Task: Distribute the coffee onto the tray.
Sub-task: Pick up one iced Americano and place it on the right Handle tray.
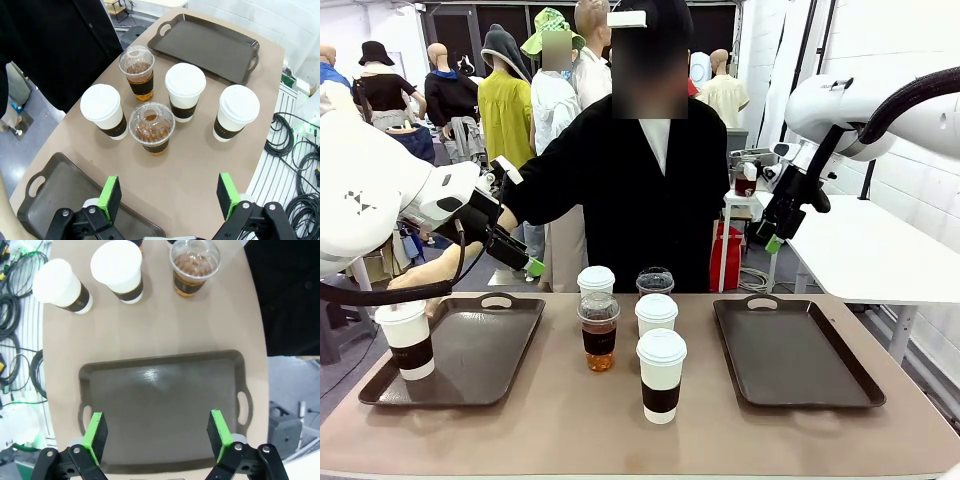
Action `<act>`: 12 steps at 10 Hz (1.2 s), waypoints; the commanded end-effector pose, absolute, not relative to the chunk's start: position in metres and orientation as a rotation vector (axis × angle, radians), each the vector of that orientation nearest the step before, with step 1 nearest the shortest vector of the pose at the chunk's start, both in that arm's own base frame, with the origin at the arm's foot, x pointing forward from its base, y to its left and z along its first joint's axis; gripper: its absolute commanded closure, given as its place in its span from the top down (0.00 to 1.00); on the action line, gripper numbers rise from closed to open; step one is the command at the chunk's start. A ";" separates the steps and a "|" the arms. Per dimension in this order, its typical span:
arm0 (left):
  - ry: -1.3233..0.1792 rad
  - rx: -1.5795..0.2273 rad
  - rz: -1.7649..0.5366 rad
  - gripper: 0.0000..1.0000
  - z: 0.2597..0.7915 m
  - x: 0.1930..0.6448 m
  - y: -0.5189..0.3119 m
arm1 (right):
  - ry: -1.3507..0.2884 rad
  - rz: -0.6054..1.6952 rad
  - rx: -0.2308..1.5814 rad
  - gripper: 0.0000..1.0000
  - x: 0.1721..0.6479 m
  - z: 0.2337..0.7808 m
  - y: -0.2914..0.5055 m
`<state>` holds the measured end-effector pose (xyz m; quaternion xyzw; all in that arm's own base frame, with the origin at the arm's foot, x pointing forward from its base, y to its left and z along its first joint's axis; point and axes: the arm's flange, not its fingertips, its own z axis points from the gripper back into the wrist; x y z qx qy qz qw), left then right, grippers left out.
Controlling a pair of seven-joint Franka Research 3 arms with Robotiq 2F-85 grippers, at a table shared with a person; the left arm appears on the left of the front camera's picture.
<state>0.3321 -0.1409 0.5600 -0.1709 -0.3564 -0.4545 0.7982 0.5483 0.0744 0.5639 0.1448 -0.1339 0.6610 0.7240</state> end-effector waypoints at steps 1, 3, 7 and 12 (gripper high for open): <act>-0.764 -0.375 -0.975 1.00 0.559 0.332 -0.140 | -0.343 1.467 0.332 1.00 0.557 0.554 0.072; -0.764 -0.375 -0.975 1.00 0.559 0.332 -0.140 | -0.366 1.492 0.399 1.00 0.578 0.534 0.068; -0.764 -0.375 -0.975 1.00 0.559 0.332 -0.140 | -0.424 1.463 0.476 1.00 0.610 0.494 0.057; -0.764 -0.375 -0.975 1.00 0.559 0.332 -0.140 | -0.586 1.429 0.686 1.00 0.635 0.425 0.043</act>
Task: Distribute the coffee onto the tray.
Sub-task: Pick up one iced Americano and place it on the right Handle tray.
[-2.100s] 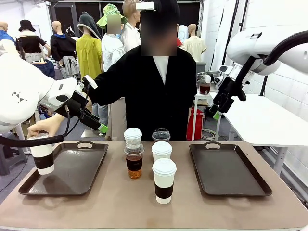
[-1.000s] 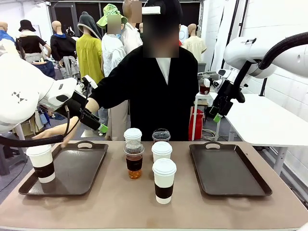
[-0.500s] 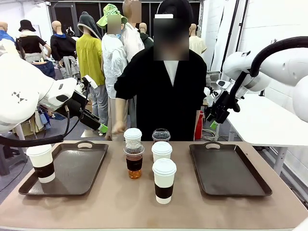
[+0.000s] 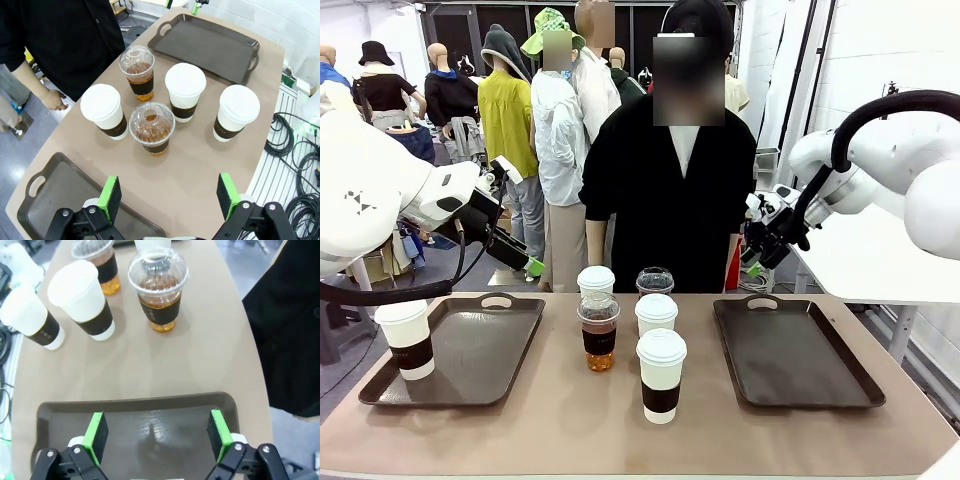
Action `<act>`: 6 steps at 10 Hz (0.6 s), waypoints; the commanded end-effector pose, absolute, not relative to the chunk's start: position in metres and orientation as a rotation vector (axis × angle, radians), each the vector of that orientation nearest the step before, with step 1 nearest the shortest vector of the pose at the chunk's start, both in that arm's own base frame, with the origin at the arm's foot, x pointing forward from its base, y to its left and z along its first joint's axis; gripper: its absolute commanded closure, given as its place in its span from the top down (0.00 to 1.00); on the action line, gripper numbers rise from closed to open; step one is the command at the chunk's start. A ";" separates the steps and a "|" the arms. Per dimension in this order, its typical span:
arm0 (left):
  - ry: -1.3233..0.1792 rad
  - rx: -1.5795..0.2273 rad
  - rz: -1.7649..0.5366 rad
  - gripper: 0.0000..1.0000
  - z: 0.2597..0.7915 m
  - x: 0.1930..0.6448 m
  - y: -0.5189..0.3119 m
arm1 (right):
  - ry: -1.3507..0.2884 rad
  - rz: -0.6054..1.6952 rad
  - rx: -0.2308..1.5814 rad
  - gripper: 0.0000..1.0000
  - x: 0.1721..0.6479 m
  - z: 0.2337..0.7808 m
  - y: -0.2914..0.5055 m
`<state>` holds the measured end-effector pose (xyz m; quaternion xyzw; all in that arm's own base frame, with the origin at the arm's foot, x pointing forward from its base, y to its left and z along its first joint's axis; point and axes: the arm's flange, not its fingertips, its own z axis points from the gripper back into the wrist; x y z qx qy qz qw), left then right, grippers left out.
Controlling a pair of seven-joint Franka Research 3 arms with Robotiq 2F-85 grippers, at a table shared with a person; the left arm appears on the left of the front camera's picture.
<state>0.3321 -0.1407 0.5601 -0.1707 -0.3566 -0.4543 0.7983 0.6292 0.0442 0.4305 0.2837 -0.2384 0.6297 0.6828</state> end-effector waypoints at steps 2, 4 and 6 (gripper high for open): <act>-0.764 -0.375 -0.975 1.00 0.559 0.332 -0.140 | -0.680 1.406 0.728 1.00 0.638 0.403 0.035; -0.764 -0.375 -0.975 1.00 0.559 0.332 -0.140 | -0.779 1.387 0.840 1.00 0.642 0.379 0.026; -0.764 -0.375 -0.975 1.00 0.559 0.332 -0.140 | -0.809 1.369 0.875 1.00 0.644 0.357 0.021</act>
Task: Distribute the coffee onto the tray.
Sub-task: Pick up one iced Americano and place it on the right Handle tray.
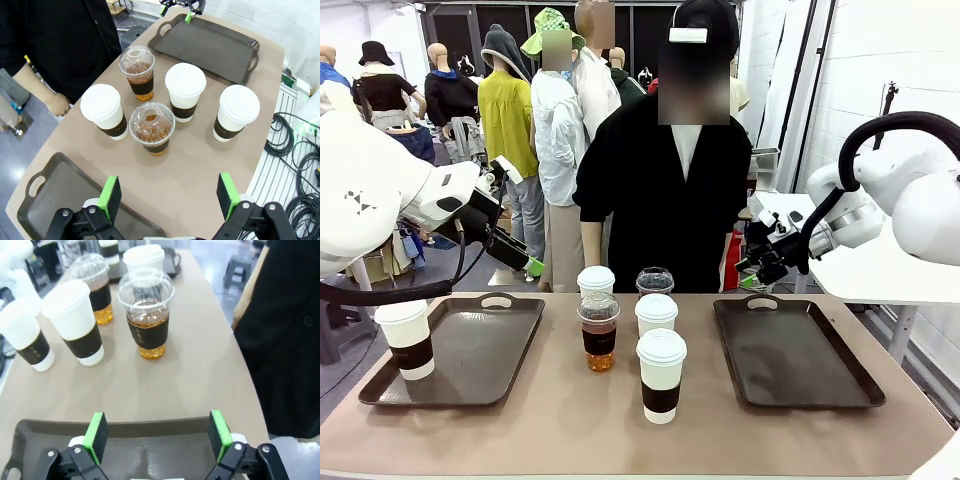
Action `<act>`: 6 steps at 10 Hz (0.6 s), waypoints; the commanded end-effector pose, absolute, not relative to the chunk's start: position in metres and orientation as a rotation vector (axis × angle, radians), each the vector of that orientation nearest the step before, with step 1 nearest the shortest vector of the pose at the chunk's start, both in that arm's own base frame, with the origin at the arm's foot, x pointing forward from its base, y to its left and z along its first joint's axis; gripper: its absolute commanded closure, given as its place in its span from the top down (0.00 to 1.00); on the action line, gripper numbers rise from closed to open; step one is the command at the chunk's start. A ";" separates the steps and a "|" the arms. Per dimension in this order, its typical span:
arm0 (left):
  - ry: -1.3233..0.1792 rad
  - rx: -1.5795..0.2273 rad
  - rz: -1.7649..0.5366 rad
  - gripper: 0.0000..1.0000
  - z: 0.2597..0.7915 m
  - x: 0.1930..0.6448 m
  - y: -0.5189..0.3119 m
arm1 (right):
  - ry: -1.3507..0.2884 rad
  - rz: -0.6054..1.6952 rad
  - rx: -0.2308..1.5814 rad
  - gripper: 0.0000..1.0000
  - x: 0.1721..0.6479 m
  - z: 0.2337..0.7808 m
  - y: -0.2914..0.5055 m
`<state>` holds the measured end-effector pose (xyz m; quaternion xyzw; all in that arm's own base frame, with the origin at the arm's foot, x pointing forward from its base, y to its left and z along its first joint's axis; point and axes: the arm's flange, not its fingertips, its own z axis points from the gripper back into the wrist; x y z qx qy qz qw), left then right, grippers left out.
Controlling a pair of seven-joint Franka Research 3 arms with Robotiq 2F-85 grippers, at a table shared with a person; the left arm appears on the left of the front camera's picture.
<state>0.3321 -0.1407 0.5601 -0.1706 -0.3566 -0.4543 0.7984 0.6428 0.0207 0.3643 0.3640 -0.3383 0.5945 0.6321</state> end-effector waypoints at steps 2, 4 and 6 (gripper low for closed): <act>-0.764 -0.375 -0.975 1.00 0.559 0.332 -0.140 | -0.835 1.342 0.956 1.00 0.645 0.341 0.015; -0.764 -0.375 -0.975 1.00 0.559 0.332 -0.140 | -0.879 1.309 0.999 1.00 0.647 0.326 0.013; -0.764 -0.375 -0.975 1.00 0.559 0.332 -0.140 | -0.917 1.287 1.021 1.00 0.649 0.311 0.015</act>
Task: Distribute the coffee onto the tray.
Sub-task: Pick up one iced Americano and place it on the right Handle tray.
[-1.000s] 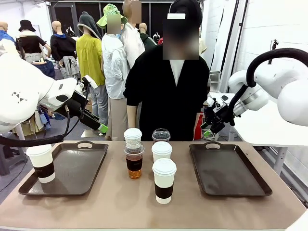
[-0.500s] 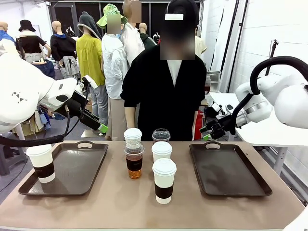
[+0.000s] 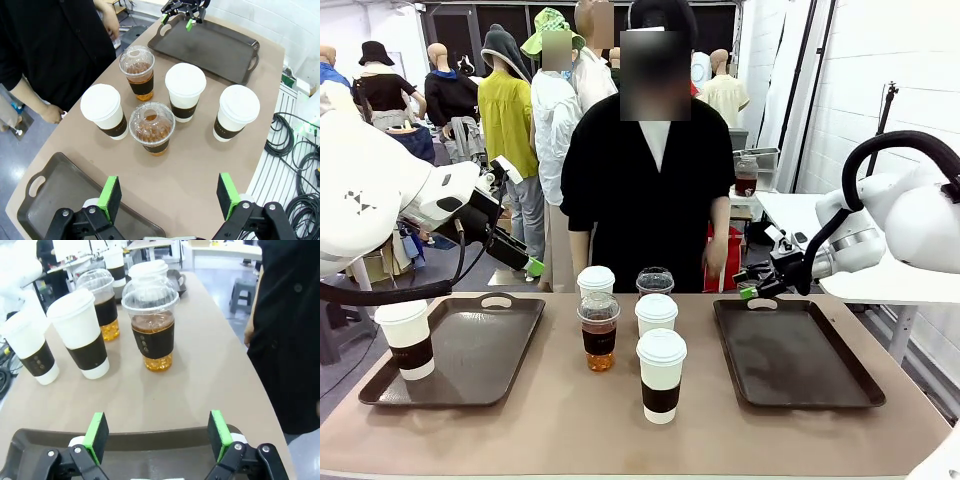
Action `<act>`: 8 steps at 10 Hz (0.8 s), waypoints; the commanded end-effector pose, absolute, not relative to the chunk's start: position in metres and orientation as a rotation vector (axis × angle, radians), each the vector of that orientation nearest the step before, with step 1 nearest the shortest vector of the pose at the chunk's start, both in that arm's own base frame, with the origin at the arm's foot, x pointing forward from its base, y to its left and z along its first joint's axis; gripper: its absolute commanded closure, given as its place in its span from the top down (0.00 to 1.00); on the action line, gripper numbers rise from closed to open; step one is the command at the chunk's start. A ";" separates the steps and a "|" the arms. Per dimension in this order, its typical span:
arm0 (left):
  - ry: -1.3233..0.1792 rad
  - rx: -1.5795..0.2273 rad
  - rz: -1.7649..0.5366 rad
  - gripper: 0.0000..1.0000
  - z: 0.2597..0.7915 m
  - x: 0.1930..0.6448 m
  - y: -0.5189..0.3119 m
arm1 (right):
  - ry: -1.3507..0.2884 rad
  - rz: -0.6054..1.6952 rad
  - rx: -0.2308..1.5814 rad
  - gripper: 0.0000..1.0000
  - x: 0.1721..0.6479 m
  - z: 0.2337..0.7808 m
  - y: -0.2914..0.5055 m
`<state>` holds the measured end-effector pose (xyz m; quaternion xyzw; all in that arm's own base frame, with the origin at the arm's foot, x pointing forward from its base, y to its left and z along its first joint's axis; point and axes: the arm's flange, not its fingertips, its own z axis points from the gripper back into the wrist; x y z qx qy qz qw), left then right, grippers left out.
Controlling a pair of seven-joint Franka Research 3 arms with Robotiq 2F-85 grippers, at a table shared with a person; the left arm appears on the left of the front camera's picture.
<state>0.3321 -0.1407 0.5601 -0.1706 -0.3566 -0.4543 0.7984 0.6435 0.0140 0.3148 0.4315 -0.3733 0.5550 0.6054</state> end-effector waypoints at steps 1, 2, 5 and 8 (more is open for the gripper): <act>-0.764 -0.375 -0.975 1.00 0.559 0.332 -0.140 | -0.929 1.273 1.038 1.00 0.651 0.306 0.017; -0.764 -0.375 -0.975 1.00 0.559 0.332 -0.140 | -0.933 1.262 1.043 1.00 0.653 0.298 0.019; -0.764 -0.375 -0.975 1.00 0.559 0.332 -0.140 | -0.934 1.252 1.060 1.00 0.656 0.298 0.033; -0.764 -0.375 -0.975 1.00 0.559 0.332 -0.140 | -0.924 1.257 1.090 1.00 0.662 0.290 0.071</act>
